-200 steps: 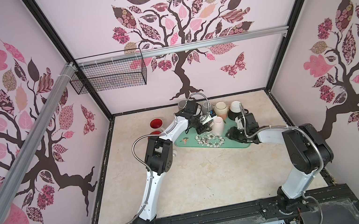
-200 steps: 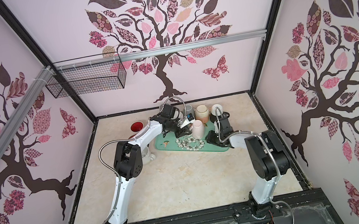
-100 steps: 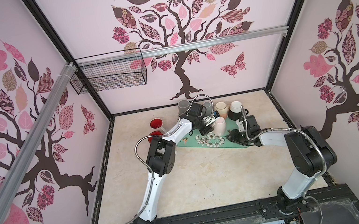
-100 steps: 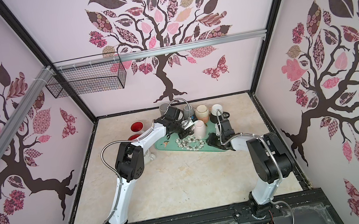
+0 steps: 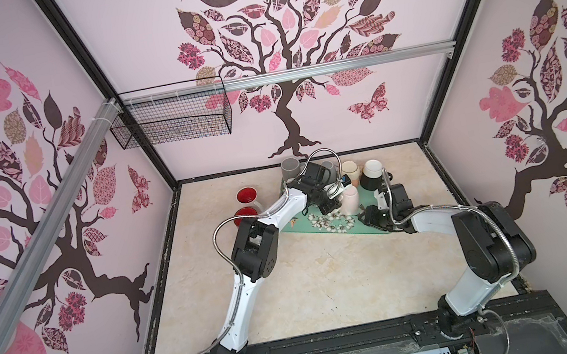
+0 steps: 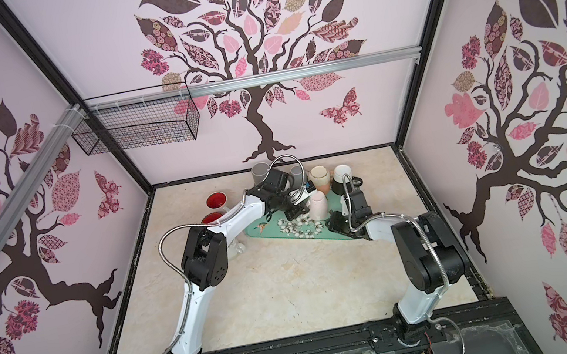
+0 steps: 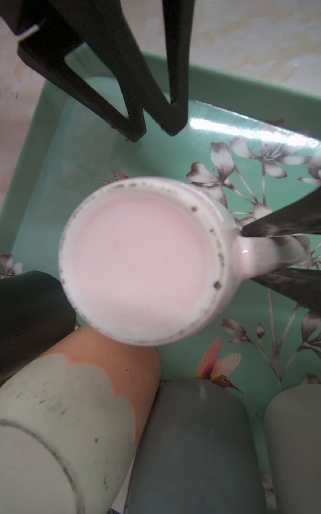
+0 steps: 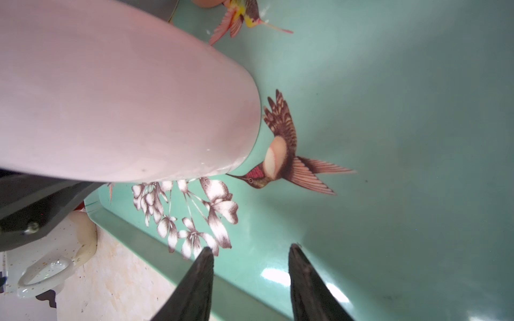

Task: Turn the mug right side up
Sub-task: Pick up the mug from the tray.

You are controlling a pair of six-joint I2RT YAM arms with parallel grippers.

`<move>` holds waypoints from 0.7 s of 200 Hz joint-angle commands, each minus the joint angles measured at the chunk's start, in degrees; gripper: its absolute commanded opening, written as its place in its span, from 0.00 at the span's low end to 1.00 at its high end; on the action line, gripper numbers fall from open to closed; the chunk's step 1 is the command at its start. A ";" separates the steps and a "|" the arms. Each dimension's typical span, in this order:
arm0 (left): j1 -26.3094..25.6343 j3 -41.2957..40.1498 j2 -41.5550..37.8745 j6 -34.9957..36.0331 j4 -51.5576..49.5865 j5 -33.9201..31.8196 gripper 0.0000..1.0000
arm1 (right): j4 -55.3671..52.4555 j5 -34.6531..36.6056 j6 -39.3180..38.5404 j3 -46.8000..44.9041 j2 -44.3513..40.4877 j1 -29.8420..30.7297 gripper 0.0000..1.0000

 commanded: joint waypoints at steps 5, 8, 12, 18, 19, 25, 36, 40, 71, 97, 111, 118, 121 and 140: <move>-0.06 -1.76 -3.55 -1.13 1.87 0.11 0.23 | 0.68 -0.31 0.14 -0.43 -2.68 -0.05 0.47; -0.08 -1.86 -3.66 -1.16 1.96 0.06 0.23 | 0.69 -0.31 0.15 -0.44 -2.71 -0.10 0.47; -0.05 -1.94 -3.74 -1.21 2.04 0.13 0.23 | 0.73 -0.31 0.12 -0.42 -2.65 -0.10 0.47; -0.13 -2.11 -3.90 -1.17 2.21 0.14 0.23 | 0.69 -0.37 0.18 -0.44 -2.72 -0.05 0.47; -0.13 -2.11 -3.91 -1.22 2.24 0.09 0.23 | 0.69 -0.38 0.18 -0.44 -2.72 -0.08 0.47; -0.11 -2.21 -3.93 -1.34 2.42 0.06 0.22 | 0.69 -0.47 0.11 -0.44 -2.72 -0.05 0.47; -0.09 -2.13 -3.80 -1.55 2.50 -0.42 0.21 | 0.69 -0.59 0.22 -0.48 -2.81 -0.10 0.47; -0.13 -2.11 -3.69 -1.74 2.48 -0.63 0.20 | 0.69 -0.66 0.35 -0.38 -2.88 -0.07 0.47; -0.18 -1.53 -2.55 -2.40 1.96 -1.71 0.20 | 0.69 -0.49 0.33 -0.78 -3.55 -0.10 0.47; -0.40 -0.76 -1.56 -2.51 1.10 -2.31 0.22 | 0.69 -0.57 0.35 -0.89 -3.69 -0.08 0.47; -0.48 -0.54 -1.20 -2.41 0.93 -2.41 0.22 | 0.69 -0.66 0.35 -0.98 -3.69 -0.11 0.47; -0.55 -0.45 -1.07 -2.42 0.87 -2.51 0.22 | 0.73 -0.66 0.34 -0.98 -3.68 -0.11 0.47; -0.49 -0.37 -0.98 -2.42 0.83 -2.54 0.22 | 0.70 -0.66 0.36 -0.97 -3.69 -0.11 0.47; -0.53 -0.14 -0.64 -2.47 0.66 -2.86 0.22 | 0.70 -0.81 0.36 -0.97 -3.77 -0.05 0.47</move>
